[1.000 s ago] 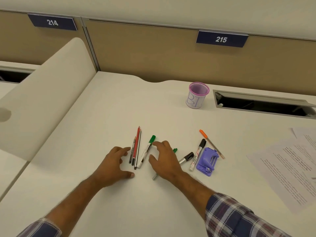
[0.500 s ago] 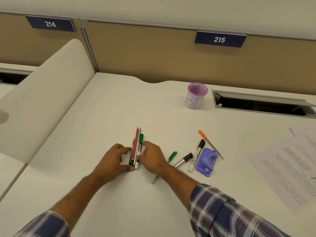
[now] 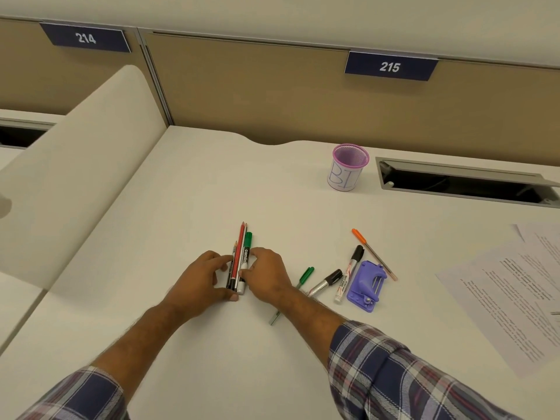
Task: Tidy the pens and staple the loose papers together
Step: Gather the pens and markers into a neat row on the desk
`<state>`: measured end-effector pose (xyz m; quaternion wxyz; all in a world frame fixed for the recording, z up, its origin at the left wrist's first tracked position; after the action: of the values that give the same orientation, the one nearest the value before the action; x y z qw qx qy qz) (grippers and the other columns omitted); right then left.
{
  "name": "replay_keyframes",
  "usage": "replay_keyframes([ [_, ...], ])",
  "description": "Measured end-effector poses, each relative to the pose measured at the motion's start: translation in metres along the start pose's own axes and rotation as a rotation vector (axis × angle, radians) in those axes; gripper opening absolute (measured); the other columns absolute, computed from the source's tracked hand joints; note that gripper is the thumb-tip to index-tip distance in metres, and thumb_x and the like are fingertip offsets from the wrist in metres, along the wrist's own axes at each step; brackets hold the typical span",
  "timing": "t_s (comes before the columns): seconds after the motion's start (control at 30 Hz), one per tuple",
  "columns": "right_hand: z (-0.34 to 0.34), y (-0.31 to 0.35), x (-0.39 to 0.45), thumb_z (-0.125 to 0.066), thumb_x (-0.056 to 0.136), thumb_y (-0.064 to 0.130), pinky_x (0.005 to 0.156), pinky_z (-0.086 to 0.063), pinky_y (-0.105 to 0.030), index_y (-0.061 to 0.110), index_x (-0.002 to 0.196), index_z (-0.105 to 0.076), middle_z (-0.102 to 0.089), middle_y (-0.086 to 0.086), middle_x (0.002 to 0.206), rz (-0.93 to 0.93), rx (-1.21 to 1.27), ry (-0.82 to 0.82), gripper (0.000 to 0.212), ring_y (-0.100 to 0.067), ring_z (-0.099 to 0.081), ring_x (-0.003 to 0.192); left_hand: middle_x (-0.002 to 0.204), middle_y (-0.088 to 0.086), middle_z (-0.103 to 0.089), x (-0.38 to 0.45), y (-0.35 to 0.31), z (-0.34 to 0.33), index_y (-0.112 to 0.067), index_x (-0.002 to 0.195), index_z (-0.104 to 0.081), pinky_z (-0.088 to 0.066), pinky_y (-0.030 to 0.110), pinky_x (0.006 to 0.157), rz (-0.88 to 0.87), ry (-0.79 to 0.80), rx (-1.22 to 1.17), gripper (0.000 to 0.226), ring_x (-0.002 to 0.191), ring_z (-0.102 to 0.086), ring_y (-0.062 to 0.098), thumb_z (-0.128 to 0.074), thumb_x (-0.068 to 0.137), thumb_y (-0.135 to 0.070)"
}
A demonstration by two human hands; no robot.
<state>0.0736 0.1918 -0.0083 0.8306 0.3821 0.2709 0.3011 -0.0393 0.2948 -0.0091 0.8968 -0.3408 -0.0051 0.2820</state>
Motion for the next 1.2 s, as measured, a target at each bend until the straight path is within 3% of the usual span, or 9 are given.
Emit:
replay_keyframes([
  [0.27,0.025,-0.005,-0.011,-0.068,0.085,0.034,0.095,-0.05,-0.036,0.013,0.139,-0.044,-0.064,-0.009,0.112,-0.012,0.021,-0.098,0.063,-0.021,-0.06,0.103,0.114,-0.01,-0.048,-0.005,-0.007,0.002,-0.021,0.142,-0.05,-0.043,0.018,0.07,0.032,-0.025,0.022,0.089,0.078,-0.052,0.011,-0.091,0.064,-0.037],
  [0.43,0.075,-0.032,-0.033,-0.065,0.088,0.024,0.084,-0.051,-0.031,0.015,0.125,-0.056,-0.059,0.003,0.085,-0.058,0.032,-0.278,0.039,-0.017,-0.061,0.086,0.131,-0.009,-0.035,-0.012,-0.032,0.005,-0.028,0.138,-0.051,-0.043,0.024,0.077,0.019,-0.157,0.066,0.086,0.097,-0.054,0.013,-0.087,0.063,-0.05],
  [0.53,0.1,-0.053,-0.051,-0.062,0.09,0.021,0.076,-0.054,-0.034,0.015,0.116,-0.059,-0.055,0.008,0.074,-0.105,-0.01,-0.367,0.027,-0.015,-0.06,0.074,0.123,-0.011,-0.039,-0.017,-0.058,-0.009,-0.027,0.128,-0.057,-0.044,0.02,0.074,-0.041,-0.159,0.021,0.063,0.087,-0.058,0.008,-0.081,0.073,-0.048],
  [0.63,0.114,-0.069,-0.068,-0.061,0.091,0.019,0.073,-0.055,-0.033,0.015,0.111,-0.062,-0.054,0.009,0.069,-0.116,-0.085,-0.435,0.02,-0.011,-0.057,0.07,0.111,-0.015,-0.045,-0.022,-0.081,-0.034,-0.028,0.12,-0.062,-0.046,0.021,0.084,-0.152,-0.066,0.04,0.04,0.093,-0.052,0.005,-0.074,0.083,-0.04],
  [0.8,0.124,-0.084,-0.09,-0.057,0.093,0.018,0.079,-0.056,-0.035,0.014,0.108,-0.064,-0.068,-0.001,0.091,-0.17,-0.155,-0.507,0.017,-0.018,-0.066,0.085,0.104,-0.01,-0.048,-0.026,-0.115,-0.07,-0.021,0.111,-0.066,-0.045,0.024,0.089,-0.277,-0.118,0.026,0.02,0.1,-0.052,0.011,-0.061,0.093,-0.014],
  [0.93,0.119,-0.088,-0.093,-0.052,0.095,0.026,0.08,-0.053,-0.031,0.015,0.113,-0.061,-0.069,-0.005,0.104,-0.209,-0.33,-0.43,0.022,-0.022,-0.066,0.093,0.113,-0.004,-0.058,-0.021,-0.146,-0.086,-0.021,0.118,-0.062,-0.041,0.02,0.088,-0.31,-0.107,0.05,0.023,0.107,-0.055,0.015,-0.059,0.095,-0.023],
  [1.03,0.111,-0.088,-0.094,-0.049,0.096,0.03,0.078,-0.05,-0.028,0.018,0.122,-0.054,-0.067,-0.003,0.112,-0.217,-0.416,-0.357,0.029,-0.021,-0.065,0.099,0.123,-0.002,-0.055,-0.018,-0.152,-0.097,-0.021,0.128,-0.055,-0.041,0.025,0.091,-0.251,-0.041,0.199,0.036,0.113,-0.052,0.018,-0.059,0.095,-0.033],
  [1.2,0.112,-0.089,-0.097,-0.049,0.096,0.033,0.077,-0.05,-0.027,0.018,0.123,-0.051,-0.065,-0.004,0.114,-0.251,-0.433,-0.356,0.031,-0.02,-0.064,0.098,0.12,0.003,-0.056,-0.019,-0.148,-0.106,-0.016,0.122,-0.057,-0.039,0.024,0.081,-0.154,-0.009,0.287,0.028,0.107,-0.055,0.019,-0.053,0.098,-0.032],
])
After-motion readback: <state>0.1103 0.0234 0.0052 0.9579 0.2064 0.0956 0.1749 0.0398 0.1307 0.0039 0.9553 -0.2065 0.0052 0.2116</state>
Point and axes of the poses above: each hand's wrist, its own x-axis towards the middle knuckle, its own z-axis out of the back of the hand, y = z × x, the point moved 4 cm from there along x, towards the middle knuckle
